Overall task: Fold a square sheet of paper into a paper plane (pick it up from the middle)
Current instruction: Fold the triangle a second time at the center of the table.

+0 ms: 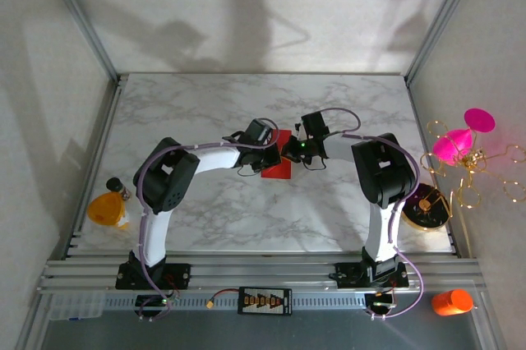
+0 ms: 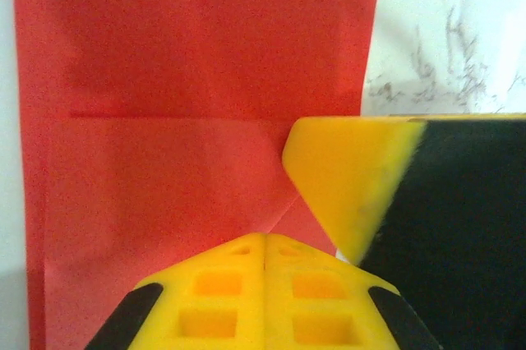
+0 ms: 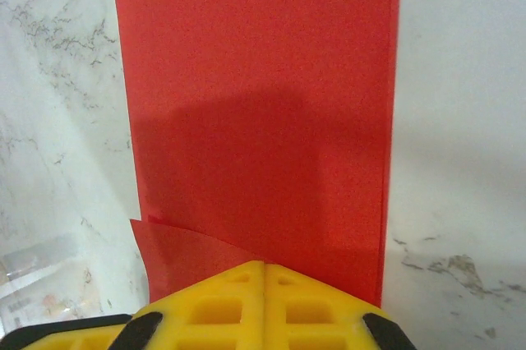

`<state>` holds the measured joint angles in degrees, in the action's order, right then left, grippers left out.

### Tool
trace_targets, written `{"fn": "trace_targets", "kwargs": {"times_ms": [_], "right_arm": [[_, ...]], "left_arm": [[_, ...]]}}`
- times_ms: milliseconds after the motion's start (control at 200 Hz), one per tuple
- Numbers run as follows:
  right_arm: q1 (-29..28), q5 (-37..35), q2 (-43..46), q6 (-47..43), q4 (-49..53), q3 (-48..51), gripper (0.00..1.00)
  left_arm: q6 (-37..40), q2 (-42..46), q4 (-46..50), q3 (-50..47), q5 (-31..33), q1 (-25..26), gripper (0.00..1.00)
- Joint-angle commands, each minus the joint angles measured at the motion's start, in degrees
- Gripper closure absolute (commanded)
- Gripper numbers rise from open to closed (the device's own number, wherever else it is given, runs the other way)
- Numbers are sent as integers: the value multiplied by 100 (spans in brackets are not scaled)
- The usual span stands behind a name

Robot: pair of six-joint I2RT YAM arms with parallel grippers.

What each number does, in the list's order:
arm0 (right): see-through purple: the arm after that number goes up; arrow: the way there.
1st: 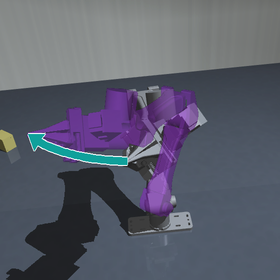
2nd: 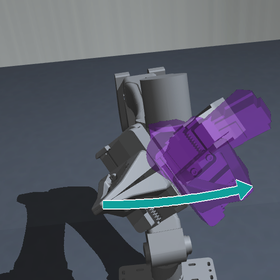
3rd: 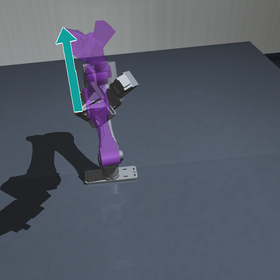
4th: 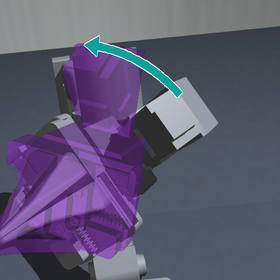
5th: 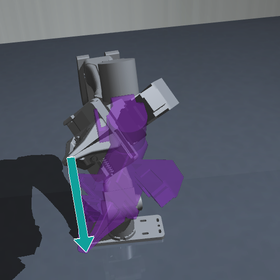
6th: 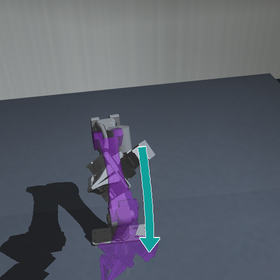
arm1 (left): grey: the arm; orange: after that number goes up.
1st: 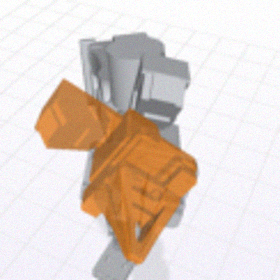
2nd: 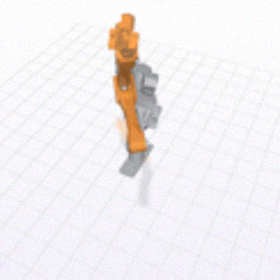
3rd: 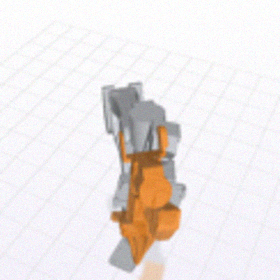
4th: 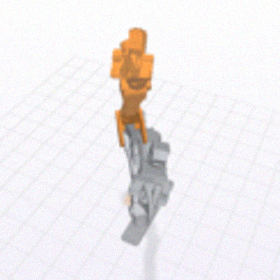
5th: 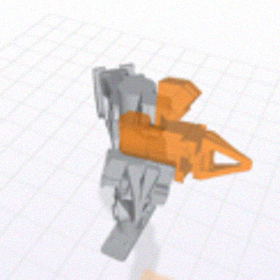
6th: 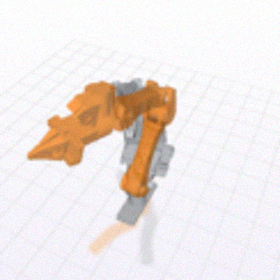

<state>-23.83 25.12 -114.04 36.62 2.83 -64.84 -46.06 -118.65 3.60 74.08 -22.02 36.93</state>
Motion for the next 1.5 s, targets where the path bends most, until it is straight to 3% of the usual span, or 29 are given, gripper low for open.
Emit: {"fn": "trace_targets", "kwargs": {"times_ms": [0,310,676,891,1091,1492], "right_arm": [[-19,-403,-312,-59,612,154,98],[-17,-538,-303,-100,712,147,98],[-17,-818,-434,-205,910,96,99],[-17,-808,-445,-232,941,64,98],[-25,-755,-421,-243,904,60,98],[-31,-701,-426,-225,891,69,99]], "left_arm": [[53,-173,-83,-100,-200,33,99],[325,-131,455,-378,228,-13,97],[192,507,-153,-1696,-402,-319,94],[446,1041,310,-1968,-270,-376,94],[248,1312,-49,-1467,-372,-379,90],[198,-95,109,-64,-133,-292,91]]}}
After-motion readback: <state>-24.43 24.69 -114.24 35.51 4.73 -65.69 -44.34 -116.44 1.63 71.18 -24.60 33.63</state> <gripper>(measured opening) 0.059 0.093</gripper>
